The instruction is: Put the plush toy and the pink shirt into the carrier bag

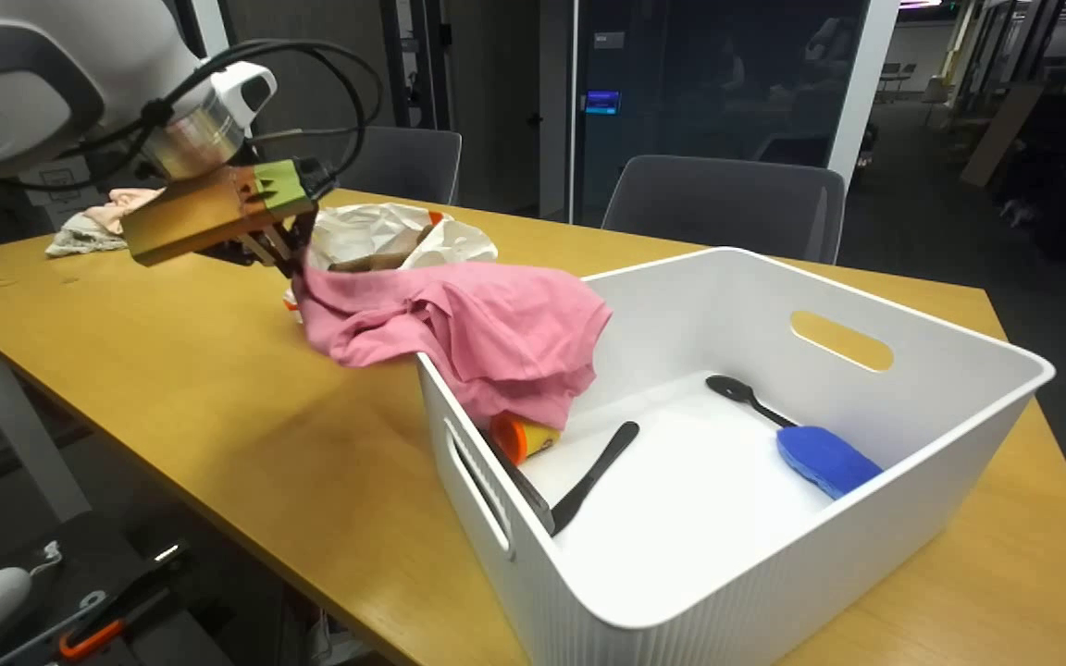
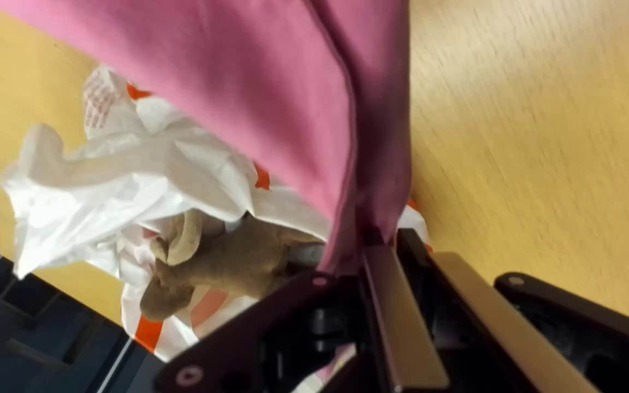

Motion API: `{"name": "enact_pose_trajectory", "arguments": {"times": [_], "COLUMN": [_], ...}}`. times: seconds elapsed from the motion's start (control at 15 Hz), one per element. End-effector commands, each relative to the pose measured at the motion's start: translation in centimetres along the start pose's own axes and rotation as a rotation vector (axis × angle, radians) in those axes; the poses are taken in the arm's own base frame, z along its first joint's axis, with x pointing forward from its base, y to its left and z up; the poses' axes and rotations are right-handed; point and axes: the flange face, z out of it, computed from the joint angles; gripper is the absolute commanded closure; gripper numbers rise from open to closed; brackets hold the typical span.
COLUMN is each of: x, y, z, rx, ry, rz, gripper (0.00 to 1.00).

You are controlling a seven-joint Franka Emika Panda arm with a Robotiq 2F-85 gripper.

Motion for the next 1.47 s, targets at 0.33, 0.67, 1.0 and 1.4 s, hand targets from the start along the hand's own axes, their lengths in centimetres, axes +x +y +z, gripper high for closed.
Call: {"name": "enact_pose_trajectory", "arguments": {"times": [0.33,0.67,1.0,1.4], "x": [-7.1,-11.8,-16.7,-17.5], "y": [7.0,14.1,19.2,18.8], "z": [2.6,0.2,-3.9,-2.4], "rx": [-0.08,-0.203,-0.247,-0.199], "ry": [-0.107,-0.165,-0.298,-0.297], "rz": [0.059,0.094,0.105,0.112], "gripper": [0.17,0.0,0.0,0.0]}}
